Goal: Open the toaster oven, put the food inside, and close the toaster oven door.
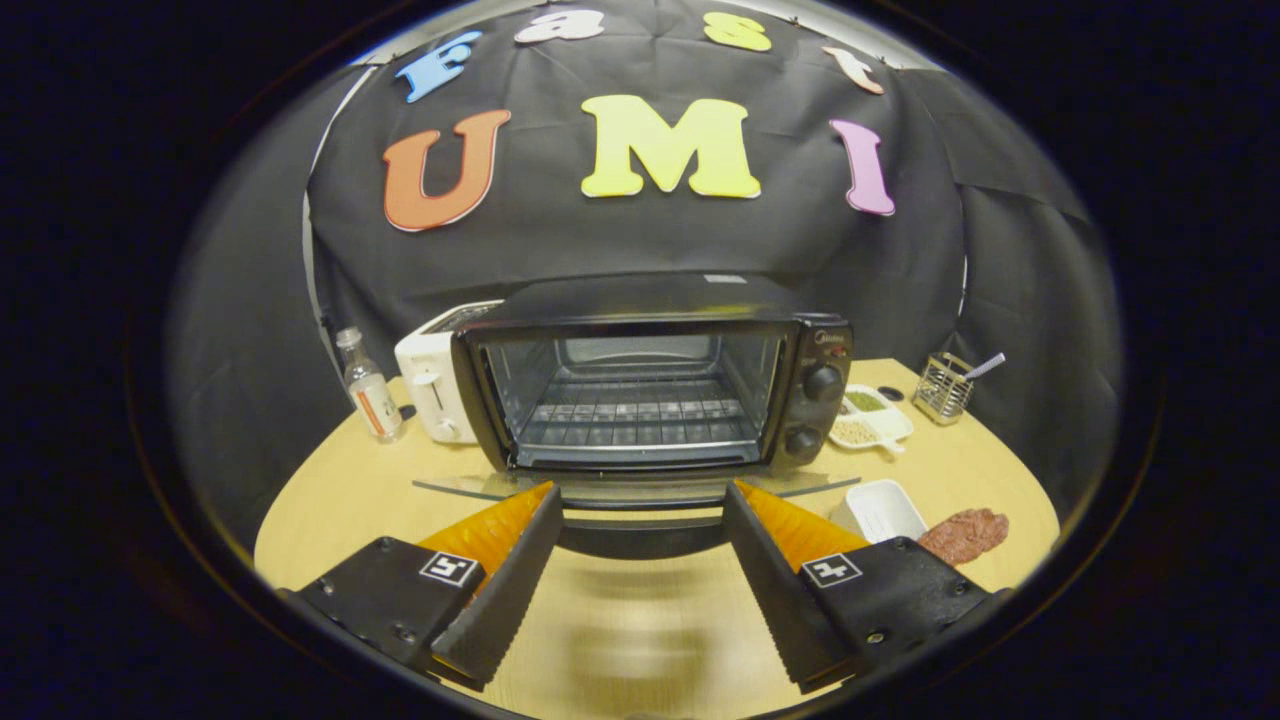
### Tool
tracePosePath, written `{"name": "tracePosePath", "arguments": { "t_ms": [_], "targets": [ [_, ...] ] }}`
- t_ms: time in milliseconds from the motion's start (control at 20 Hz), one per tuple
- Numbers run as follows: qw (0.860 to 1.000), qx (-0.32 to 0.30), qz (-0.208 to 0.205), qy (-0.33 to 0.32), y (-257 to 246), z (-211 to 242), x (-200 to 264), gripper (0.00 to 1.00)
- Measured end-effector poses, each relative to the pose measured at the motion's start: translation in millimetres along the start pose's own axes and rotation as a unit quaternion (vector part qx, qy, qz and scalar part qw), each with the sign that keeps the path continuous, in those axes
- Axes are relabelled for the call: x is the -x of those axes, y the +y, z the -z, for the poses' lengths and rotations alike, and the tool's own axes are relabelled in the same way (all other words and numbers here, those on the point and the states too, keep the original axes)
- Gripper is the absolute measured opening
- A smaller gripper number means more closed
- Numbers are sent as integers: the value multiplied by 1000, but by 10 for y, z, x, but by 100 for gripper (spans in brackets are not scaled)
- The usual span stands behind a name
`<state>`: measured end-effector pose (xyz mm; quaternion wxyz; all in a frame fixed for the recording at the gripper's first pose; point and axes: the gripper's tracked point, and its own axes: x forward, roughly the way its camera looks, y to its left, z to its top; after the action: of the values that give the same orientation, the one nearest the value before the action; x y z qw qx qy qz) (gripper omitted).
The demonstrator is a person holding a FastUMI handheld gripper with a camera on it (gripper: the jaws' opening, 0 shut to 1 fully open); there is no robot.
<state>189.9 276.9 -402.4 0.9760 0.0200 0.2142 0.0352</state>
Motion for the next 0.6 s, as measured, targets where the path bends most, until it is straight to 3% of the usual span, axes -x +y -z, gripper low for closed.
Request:
{"name": "tracePosePath", "arguments": {
  "t_ms": [600],
  "targets": [
    [997,-7,3,74,-62,725,13,100]
  ]
}}
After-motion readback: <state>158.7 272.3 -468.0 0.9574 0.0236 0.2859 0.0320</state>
